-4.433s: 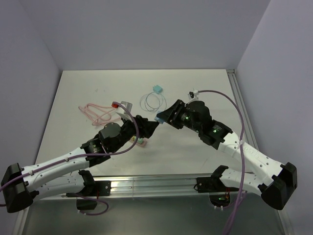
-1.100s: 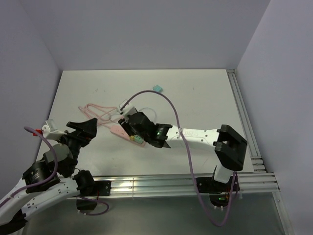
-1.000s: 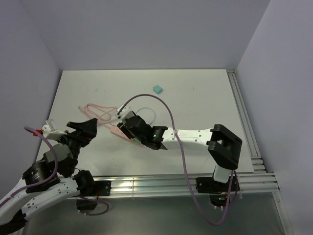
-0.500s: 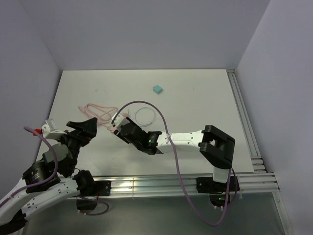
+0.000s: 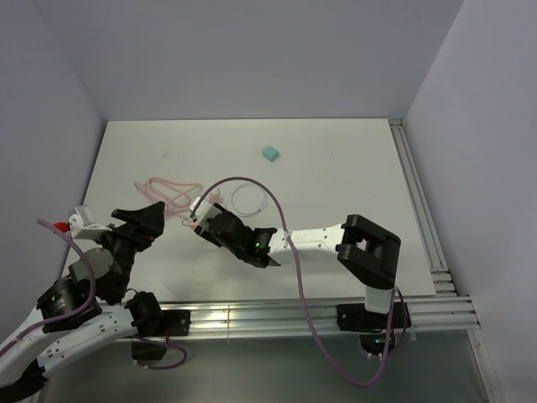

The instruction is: Insert the plug

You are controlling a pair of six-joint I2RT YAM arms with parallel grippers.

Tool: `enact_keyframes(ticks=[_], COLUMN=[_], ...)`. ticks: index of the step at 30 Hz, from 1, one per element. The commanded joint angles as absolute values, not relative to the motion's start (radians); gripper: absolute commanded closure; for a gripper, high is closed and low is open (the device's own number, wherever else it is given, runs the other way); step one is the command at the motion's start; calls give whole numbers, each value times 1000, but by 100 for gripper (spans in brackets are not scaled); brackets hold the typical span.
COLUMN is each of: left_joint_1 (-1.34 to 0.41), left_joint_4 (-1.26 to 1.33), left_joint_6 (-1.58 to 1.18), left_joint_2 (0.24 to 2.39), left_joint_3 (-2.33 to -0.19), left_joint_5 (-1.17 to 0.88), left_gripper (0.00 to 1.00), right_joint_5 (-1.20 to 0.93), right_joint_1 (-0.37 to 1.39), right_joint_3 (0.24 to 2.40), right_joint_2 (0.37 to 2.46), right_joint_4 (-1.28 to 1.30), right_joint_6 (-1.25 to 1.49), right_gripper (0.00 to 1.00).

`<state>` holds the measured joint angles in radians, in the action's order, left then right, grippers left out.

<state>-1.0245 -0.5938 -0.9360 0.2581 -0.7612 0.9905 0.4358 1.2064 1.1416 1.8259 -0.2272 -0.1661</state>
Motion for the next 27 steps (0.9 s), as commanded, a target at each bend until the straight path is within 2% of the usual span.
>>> enact_keyframes(ticks=[1, 16, 23, 27], left_joint_1=[-1023, -1023, -1023, -1023], left_joint_4=[-575, -568, -563, -555], left_joint_6=[-914, -913, -910, -908], left_joint_2=[259, 245, 244, 242], left_joint_3=[-782, -765, -765, -762], left_joint_5=[979, 980, 976, 976], left_gripper=[10, 10, 10, 10], right_joint_5=[413, 396, 439, 393], right_joint_1=[1210, 1195, 1190, 1184], right_joint_3=[1120, 1016, 1064, 1115], right_joint_2=[1842, 1848, 1867, 1858], right_joint_4=[-258, -385, -356, -283], right_joint_6=[-198, -264, -327, -357], right_gripper=[100, 100, 100, 100])
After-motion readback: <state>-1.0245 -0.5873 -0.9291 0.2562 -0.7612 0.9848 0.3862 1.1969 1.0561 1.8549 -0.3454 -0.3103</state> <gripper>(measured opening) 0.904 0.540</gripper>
